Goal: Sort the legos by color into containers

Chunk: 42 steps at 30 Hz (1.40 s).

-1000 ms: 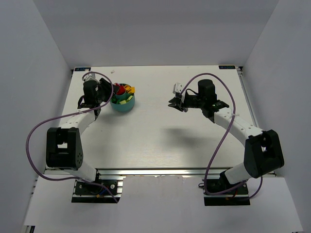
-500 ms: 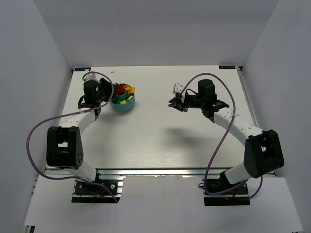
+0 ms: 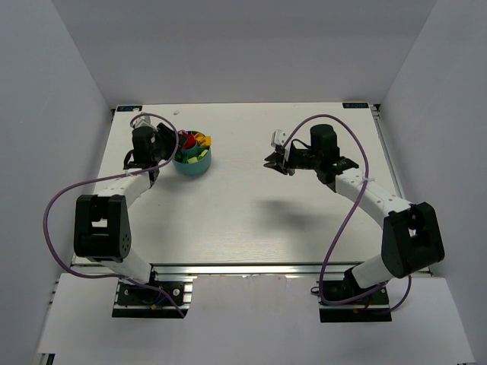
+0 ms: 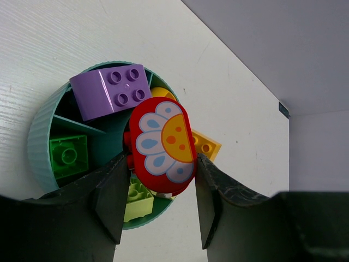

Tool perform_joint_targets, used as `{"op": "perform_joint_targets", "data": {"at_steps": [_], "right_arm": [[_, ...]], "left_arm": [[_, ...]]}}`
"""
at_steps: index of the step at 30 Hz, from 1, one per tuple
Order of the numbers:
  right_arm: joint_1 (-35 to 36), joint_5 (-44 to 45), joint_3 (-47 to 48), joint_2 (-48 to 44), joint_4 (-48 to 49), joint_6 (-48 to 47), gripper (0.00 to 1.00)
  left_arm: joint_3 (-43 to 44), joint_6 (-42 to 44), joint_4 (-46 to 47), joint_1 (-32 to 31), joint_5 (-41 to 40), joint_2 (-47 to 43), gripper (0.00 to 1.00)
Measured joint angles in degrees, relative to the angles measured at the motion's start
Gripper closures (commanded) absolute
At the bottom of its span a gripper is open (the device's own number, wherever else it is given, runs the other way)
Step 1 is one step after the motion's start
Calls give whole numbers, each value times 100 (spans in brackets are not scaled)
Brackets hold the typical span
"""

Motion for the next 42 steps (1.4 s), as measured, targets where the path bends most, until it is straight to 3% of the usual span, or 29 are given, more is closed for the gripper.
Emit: {"op": "perform_joint_targets", "data": {"at_steps": [11, 29, 40, 42], "right_arm": [[0, -20, -87, 26, -4, -7, 73], [-20, -26, -90, 28, -4, -92, 73], [-33, -46, -98, 28, -4, -109, 73], [-33, -63, -98, 28, -4, -109, 73]], "left_arm": [[-68, 0, 37, 4, -4, 0, 49], [-87, -7, 37, 4, 0, 0, 37], [-87, -28, 46, 4, 15, 0, 36], [-87, -37, 57, 4, 15, 0, 30]]}}
